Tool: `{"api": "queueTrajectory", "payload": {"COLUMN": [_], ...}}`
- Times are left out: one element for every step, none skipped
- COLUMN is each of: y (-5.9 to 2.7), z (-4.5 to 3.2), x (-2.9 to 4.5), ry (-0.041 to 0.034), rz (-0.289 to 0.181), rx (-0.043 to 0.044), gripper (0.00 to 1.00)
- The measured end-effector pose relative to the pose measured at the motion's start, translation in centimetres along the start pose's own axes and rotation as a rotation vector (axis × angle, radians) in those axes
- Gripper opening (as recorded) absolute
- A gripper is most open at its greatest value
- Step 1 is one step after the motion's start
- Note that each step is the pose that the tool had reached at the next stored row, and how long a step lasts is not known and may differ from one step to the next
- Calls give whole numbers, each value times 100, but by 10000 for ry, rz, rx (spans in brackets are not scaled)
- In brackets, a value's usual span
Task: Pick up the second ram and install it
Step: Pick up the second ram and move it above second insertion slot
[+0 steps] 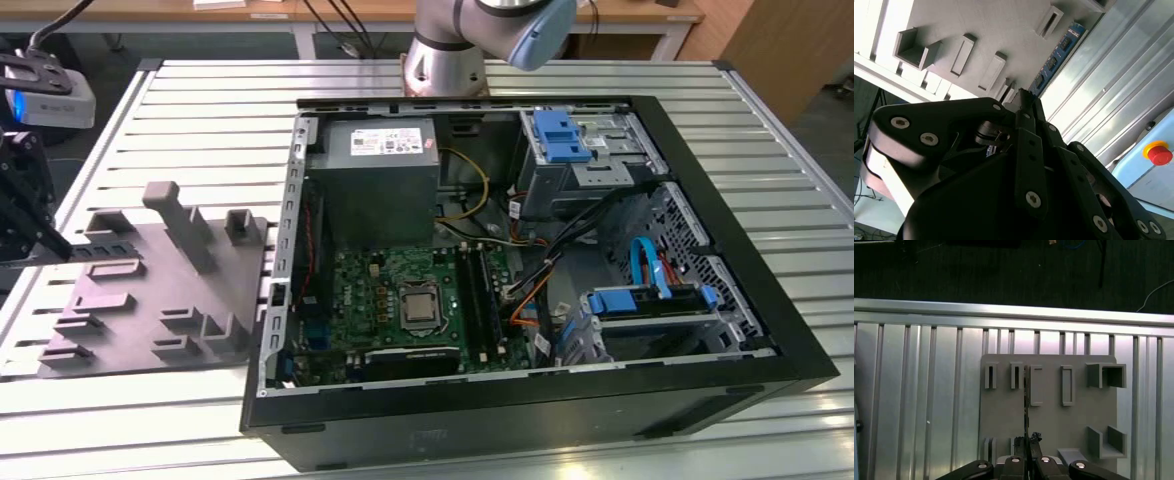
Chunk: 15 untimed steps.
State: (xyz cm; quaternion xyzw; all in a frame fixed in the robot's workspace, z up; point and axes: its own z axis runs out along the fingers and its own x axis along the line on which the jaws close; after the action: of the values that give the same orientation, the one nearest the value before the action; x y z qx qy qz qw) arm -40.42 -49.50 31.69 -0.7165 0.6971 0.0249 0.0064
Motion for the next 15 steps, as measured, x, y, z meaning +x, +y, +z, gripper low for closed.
{"api": "queueTrajectory", "payload": {"y": [0,1,1,1,2,2,2,3,3,3,4,4,4,5,5], "z": [-14,-28,-41,-54,-67,-80,-93,-105,-118,-130,-142,-155,-168,-180,-192], "x": [-1,-1,-2,-3,-3,-4,-4,-5,-5,-6,-6,-7,-8,-8,-9], "ry": [-2,-2,-3,-6,-7,-9,-11,-12,-14,-16,-18,-20,-21,-23,-25], "rz": [0,0,0,0,0,0,0,0,0,0,0,0,0,0,-1], "rx": [0,-1,-1,0,0,0,-1,-1,-1,0,0,0,0,0,0], "gripper": [14,14,14,14,14,14,14,14,14,14,14,14,14,14,14]}}
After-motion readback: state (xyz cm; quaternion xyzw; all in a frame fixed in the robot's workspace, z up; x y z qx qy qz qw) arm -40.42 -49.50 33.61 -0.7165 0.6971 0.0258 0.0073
